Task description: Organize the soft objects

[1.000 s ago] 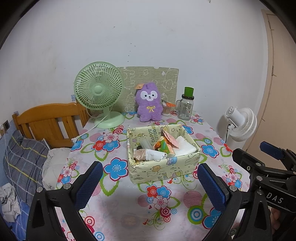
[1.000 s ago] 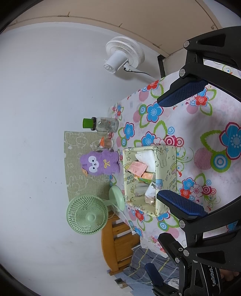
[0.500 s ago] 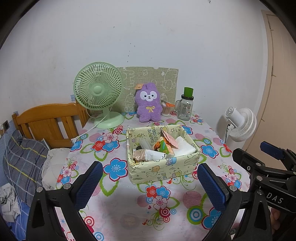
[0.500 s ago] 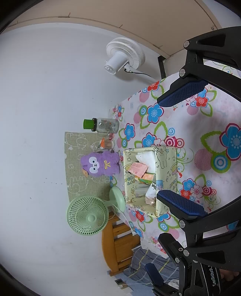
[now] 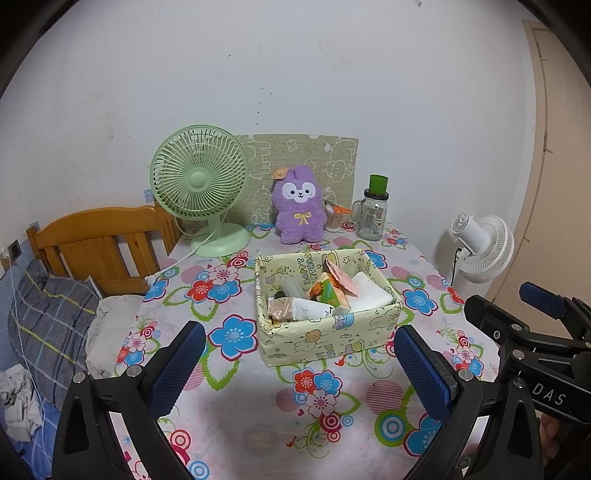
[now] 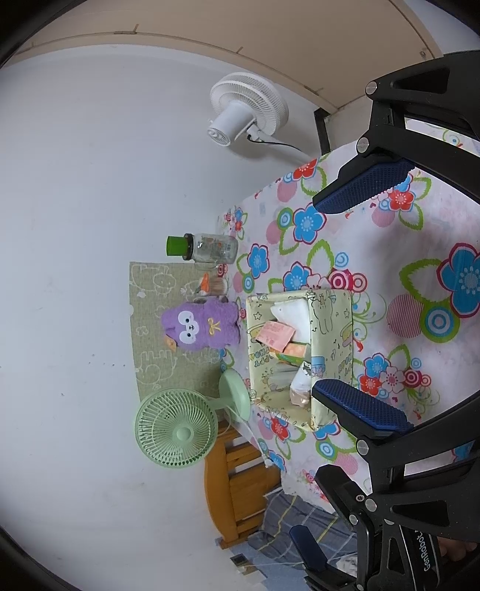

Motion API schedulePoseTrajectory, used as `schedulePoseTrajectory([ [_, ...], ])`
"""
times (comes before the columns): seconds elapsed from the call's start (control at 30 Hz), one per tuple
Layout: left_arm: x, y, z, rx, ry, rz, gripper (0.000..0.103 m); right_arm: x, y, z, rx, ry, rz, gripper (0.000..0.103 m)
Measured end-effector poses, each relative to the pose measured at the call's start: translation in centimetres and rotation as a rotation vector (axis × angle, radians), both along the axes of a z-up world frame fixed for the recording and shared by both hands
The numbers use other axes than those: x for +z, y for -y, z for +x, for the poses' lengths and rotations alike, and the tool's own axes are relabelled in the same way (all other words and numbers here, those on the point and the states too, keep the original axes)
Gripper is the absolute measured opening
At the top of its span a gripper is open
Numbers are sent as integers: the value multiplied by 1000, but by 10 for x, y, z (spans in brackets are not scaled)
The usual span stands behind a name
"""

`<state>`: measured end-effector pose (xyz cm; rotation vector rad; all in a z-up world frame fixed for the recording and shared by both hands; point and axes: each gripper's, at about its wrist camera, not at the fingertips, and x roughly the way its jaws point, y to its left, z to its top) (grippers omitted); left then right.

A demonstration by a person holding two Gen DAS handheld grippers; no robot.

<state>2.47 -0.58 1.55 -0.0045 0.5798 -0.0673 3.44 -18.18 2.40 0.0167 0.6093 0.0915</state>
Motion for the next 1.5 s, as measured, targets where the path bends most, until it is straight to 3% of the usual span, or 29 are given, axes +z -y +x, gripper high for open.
schedulePoseTrajectory([
  [1.5,-1,-5,-2,13,1,-3,103,-3,-3,2,6,0,18,93],
])
